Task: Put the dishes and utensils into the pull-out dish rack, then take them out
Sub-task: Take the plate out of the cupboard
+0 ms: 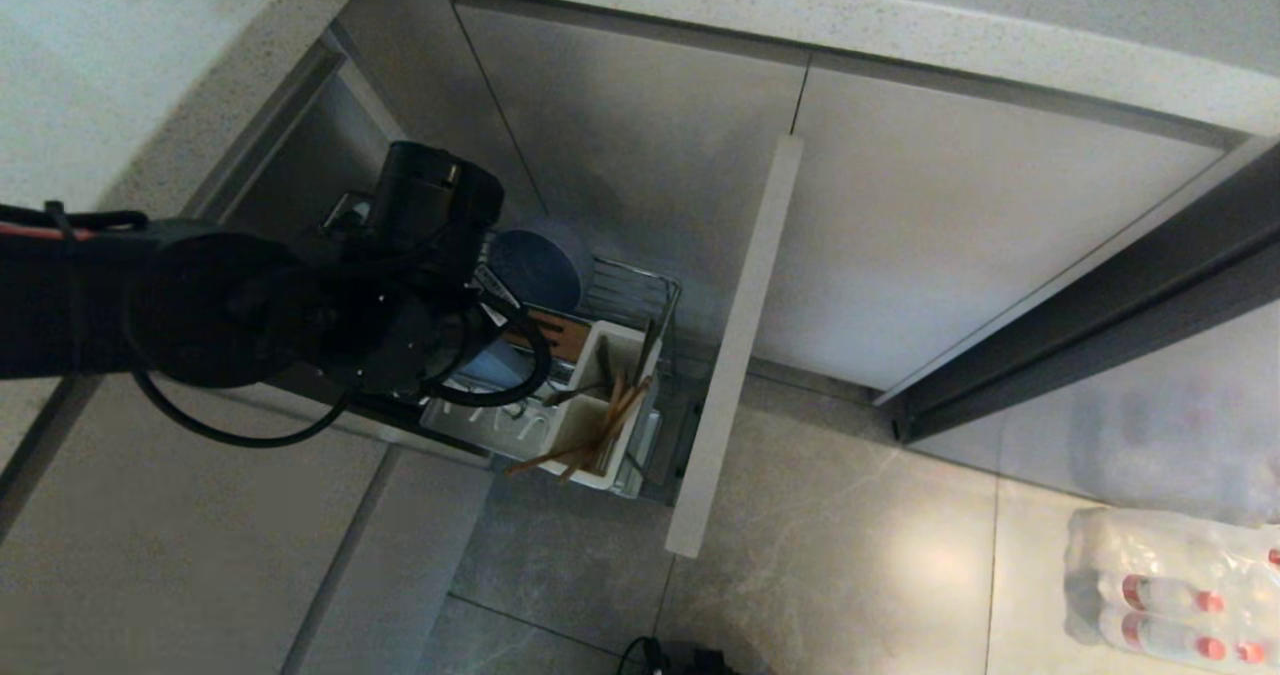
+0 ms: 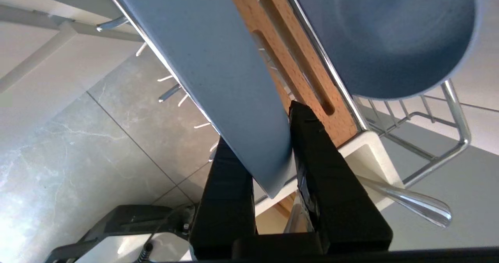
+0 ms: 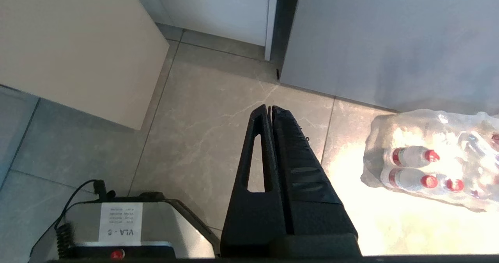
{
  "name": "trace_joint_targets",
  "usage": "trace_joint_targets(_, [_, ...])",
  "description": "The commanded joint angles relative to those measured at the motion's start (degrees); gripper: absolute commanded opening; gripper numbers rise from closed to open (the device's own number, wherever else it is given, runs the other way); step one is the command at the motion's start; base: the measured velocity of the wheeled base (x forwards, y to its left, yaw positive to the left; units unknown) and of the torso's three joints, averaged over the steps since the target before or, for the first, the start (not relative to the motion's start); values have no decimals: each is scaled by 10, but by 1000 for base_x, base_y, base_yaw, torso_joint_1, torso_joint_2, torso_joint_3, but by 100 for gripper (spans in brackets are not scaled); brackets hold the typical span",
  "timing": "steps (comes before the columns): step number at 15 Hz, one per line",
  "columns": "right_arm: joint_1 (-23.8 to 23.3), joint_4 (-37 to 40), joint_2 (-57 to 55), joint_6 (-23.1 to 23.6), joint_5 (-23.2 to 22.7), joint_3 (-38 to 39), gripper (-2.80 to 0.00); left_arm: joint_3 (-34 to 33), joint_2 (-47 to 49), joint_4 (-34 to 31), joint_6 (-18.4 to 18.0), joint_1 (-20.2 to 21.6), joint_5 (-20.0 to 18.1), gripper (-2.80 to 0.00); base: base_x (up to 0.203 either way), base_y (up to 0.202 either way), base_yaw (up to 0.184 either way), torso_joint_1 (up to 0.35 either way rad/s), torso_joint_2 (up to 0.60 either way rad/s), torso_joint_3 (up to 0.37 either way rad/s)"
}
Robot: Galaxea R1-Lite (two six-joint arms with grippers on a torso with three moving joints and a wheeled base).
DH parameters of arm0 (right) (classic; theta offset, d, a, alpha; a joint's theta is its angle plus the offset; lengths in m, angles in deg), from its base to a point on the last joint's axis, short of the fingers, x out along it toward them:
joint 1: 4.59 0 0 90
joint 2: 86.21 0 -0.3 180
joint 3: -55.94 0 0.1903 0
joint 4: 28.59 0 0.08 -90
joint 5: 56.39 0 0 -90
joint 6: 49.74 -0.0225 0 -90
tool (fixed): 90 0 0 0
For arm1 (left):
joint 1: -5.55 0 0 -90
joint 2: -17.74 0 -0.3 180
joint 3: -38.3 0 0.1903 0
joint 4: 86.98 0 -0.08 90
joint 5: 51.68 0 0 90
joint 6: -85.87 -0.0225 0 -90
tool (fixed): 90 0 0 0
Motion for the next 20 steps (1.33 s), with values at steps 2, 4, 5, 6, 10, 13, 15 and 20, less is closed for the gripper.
trace_joint_targets(2, [0,0,0,0,0,0,-280,2,-13,-1,3,-2,2,-280,0,0,0,0,0,0])
trace_joint_targets(4, [0,0,-1,0,0,0,-280,3,-28,-2,2,-7,2,-280,0,0,0,0,0,0])
trace_joint_targets(5, [0,0,-1,0,0,0,-280,3,-42,-2,2,-15,2,-280,0,0,0,0,0,0])
trace_joint_targets(6, [0,0,-1,0,0,0,-280,3,-57,-3,1,-25,2,-280,0,0,0,0,0,0])
trace_joint_targets(10, [0,0,-1,0,0,0,-280,10,-128,-4,-23,-60,-1,-280,0,0,0,0,0,0])
trace_joint_targets(13, [0,0,-1,0,0,0,-280,22,-163,-11,-24,-92,-6,-280,0,0,0,0,0,0])
trace_joint_targets(15, [0,0,-1,0,0,0,-280,28,-177,-23,-23,-118,-6,-280,0,0,0,0,0,0])
trace_joint_targets(20, [0,0,-1,0,0,0,-280,14,-217,-26,-22,-172,-77,-280,0,0,0,0,0,0])
